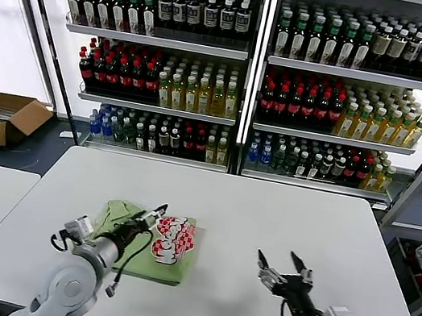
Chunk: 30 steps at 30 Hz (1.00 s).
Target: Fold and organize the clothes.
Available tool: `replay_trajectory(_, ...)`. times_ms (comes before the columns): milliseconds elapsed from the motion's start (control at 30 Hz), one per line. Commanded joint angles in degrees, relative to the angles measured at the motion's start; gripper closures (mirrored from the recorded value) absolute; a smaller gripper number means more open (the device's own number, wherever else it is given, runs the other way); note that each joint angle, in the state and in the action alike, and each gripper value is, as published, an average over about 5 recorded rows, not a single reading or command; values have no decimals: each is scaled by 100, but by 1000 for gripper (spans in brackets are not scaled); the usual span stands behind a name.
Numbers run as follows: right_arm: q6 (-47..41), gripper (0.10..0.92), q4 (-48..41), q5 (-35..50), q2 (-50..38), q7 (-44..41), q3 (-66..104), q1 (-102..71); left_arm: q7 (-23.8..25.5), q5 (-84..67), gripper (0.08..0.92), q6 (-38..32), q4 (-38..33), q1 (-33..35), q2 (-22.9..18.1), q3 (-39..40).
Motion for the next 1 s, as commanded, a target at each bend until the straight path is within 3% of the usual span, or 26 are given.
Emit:
replay_trajectory(33, -801, 203, -1387, 574, 215, 451, -2472, 1860, 1167, 2140, 237, -28, -91, 923, 550, -1629)
replay_trajectory(133, -902, 203, -1741, 504, 350, 499, -2795, 2147, 1212, 2187, 188, -59, -223, 1121, 425, -1844)
replay_trajectory(433, -983, 238, -2222, 439, 532, 487, -2974, 2454, 1274, 2260, 177, -159, -244, 1326, 98, -1901)
replay_trajectory(1000, -985, 726, -1896, 651, 439, 463, -2658, 2235, 1244, 2160, 177, -150, -262, 1318, 14, -1874)
